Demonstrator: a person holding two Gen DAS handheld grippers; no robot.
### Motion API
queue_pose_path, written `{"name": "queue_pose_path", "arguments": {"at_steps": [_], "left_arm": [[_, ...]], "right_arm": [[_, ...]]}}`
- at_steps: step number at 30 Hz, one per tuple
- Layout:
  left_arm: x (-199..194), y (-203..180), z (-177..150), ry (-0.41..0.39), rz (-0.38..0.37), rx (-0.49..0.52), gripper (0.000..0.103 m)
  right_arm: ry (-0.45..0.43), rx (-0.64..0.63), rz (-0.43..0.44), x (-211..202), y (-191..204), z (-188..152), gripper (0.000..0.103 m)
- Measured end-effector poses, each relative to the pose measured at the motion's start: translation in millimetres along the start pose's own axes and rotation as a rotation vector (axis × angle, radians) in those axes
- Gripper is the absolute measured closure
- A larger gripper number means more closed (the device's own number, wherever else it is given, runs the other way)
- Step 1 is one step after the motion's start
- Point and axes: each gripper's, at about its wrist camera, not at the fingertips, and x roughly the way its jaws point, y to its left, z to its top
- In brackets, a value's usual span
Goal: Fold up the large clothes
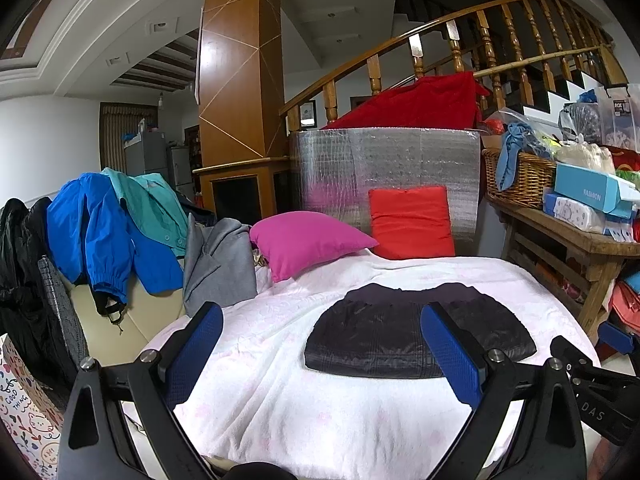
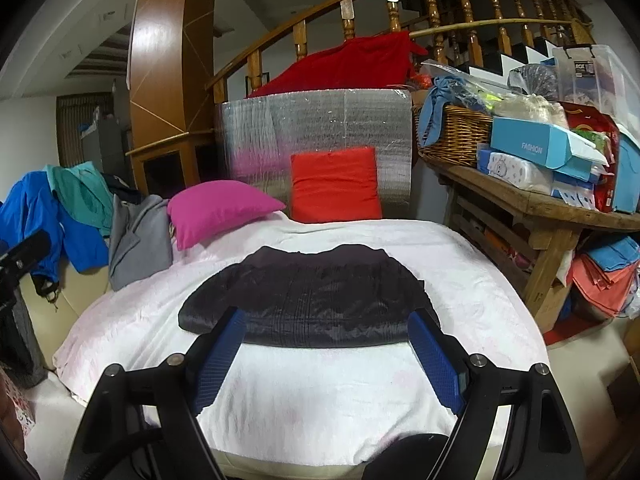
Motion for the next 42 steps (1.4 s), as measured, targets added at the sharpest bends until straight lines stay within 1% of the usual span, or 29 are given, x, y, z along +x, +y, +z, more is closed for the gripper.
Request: {"name": "queue_pose_path", "arguments": {"at_steps": [18, 25, 34, 42], "left_arm": [[3.3, -0.3, -1.3, 0.018, -0.004, 0.009, 0.004], [1.4, -2.2, -1.9, 0.010, -0.007, 0.017, 0.004], [10.3, -1.8, -3.9, 0.030, -0.009, 0.014, 0.004], [29.2, -1.5, 2.5, 0.046, 0.007, 0.008, 0.004]], "right_arm": [[0.004, 0.001, -0.006, -0.2, -4.6, 1.4, 0.017], [0.003, 0.020, -0.012, -0.9, -10.7, 0.7, 0.017], [0.029, 0.004, -0.009, 10.4, -8.8, -0.5, 0.017], [0.027, -0.008, 0.010, 32.8, -3.7, 18.8, 0.017]]}}
